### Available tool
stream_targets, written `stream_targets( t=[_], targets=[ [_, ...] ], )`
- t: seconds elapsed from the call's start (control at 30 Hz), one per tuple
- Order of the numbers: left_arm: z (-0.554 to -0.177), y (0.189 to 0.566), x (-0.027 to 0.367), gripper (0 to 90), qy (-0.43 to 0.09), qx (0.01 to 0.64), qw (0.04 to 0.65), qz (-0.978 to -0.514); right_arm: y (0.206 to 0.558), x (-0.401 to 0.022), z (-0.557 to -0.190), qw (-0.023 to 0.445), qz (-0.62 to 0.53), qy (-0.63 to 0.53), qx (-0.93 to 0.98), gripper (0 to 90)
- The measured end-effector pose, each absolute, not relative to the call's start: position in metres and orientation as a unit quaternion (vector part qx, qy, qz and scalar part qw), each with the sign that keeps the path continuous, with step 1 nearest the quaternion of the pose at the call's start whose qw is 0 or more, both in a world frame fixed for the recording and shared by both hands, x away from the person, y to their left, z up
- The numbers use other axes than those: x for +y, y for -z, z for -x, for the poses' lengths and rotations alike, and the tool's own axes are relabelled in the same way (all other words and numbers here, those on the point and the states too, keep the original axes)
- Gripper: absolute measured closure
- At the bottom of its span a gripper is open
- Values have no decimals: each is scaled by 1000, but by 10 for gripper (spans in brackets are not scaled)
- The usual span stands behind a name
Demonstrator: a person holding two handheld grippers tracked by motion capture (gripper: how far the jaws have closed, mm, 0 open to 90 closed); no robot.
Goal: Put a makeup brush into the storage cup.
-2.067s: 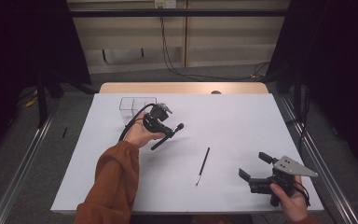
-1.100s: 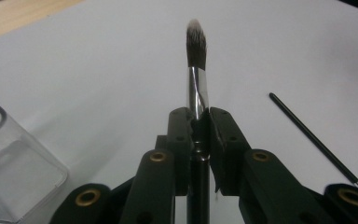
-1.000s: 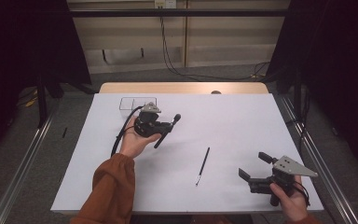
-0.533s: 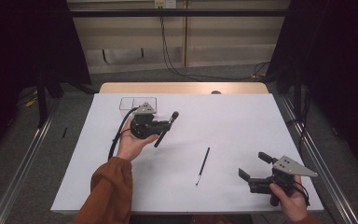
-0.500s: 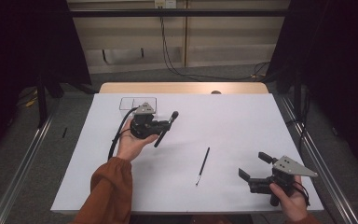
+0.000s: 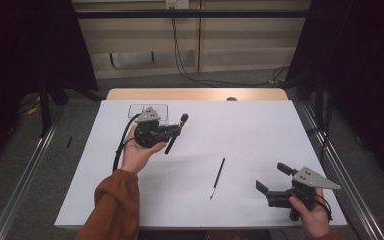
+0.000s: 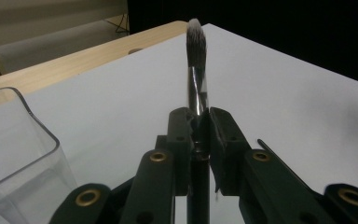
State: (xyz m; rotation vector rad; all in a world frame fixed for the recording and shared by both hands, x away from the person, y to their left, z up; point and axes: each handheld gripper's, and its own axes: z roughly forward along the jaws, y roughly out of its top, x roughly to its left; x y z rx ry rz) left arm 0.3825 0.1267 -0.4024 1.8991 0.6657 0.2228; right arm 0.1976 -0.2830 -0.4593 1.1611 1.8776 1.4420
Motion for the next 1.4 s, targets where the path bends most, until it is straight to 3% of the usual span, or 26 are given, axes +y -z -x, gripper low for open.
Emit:
stream_targets(
  t=[1.4],
  targets=[
    [-397,361,157,794,-161,292,575,-747,459,-283,-198,251,-425,-530,690,0]
  ],
)
